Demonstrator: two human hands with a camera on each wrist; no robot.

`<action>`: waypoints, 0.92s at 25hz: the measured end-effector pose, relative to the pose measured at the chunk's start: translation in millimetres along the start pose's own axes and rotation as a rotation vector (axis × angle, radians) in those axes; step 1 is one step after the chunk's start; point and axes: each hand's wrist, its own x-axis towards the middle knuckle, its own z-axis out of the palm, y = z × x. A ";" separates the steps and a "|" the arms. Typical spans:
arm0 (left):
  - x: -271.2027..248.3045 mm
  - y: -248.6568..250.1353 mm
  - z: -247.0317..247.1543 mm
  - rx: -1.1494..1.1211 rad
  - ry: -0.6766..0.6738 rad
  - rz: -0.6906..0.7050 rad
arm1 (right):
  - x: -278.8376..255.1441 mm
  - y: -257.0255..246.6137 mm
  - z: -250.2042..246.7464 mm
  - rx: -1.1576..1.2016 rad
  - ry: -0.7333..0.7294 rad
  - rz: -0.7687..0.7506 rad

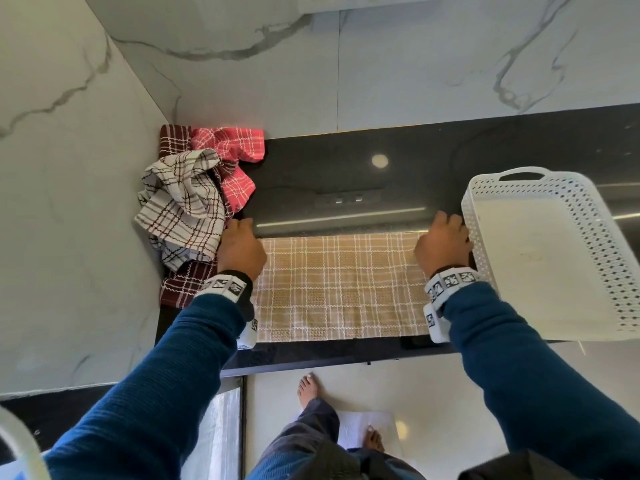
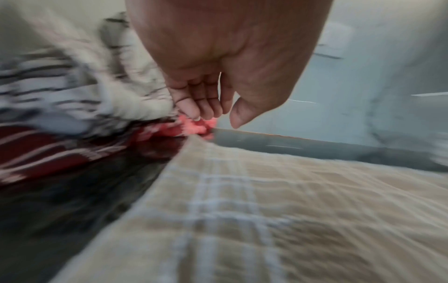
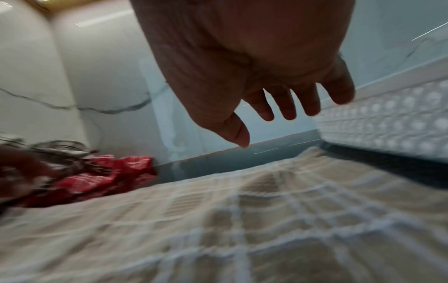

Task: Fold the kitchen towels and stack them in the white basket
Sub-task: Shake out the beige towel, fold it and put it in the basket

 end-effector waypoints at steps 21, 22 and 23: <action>-105.3 54.5 45.3 0.266 -0.405 0.408 | -118.5 -30.9 41.8 -0.157 -0.491 -0.433; -112.6 60.8 54.9 0.276 -0.396 0.447 | -133.3 -42.3 48.7 -0.140 -0.513 -0.488; -119.5 57.5 62.9 0.296 -0.394 0.451 | -144.4 -46.1 56.2 -0.132 -0.526 -0.522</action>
